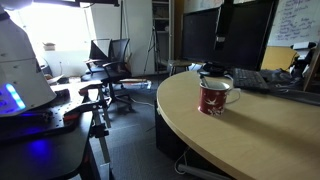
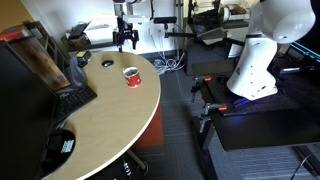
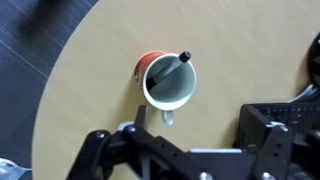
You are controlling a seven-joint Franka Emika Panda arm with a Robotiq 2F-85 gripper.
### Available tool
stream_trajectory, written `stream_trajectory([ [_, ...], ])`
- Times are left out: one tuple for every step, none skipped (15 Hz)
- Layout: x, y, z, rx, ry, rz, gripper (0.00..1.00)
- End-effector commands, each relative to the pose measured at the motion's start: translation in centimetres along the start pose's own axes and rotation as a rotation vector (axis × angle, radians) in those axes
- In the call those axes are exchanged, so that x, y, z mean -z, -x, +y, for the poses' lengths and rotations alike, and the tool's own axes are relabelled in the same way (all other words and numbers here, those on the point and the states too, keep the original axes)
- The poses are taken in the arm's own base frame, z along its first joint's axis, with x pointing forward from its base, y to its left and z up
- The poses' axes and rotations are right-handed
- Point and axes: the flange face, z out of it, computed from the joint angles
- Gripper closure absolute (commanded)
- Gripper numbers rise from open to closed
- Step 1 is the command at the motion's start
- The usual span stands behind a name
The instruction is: Pick up the pen from red mug cup and put it on the table.
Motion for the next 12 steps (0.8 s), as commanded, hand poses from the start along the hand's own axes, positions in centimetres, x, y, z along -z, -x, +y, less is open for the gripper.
stream_trajectory([
  [-2.5, -2.3, -0.5, -0.059, -0.062, -0.095, 0.00],
  [-3.7, -2.7, -0.6, -0.081, -0.040, -0.116, 0.00],
  [-4.7, -3.0, -0.5, -0.095, -0.014, -0.135, 0.00],
  [-5.6, -3.0, -0.6, -0.104, -0.001, -0.156, 0.00],
  [-5.2, -2.3, -0.1, -0.066, -0.014, -0.114, 0.00],
  [-5.9, -2.5, -0.1, -0.070, -0.008, -0.122, 0.00],
  [-6.2, -2.5, 0.0, -0.071, -0.006, -0.124, 0.00],
  [-5.9, -2.6, 0.0, -0.072, -0.007, -0.121, 0.00],
  [-5.7, -2.6, 0.0, -0.072, -0.009, -0.117, 0.00],
  [-5.6, -2.6, 0.0, -0.072, -0.010, -0.115, 0.00],
  [-5.5, -2.6, 0.0, -0.072, -0.010, -0.115, 0.00],
  [-5.9, -2.8, 0.2, -0.128, 0.011, -0.123, 0.00],
])
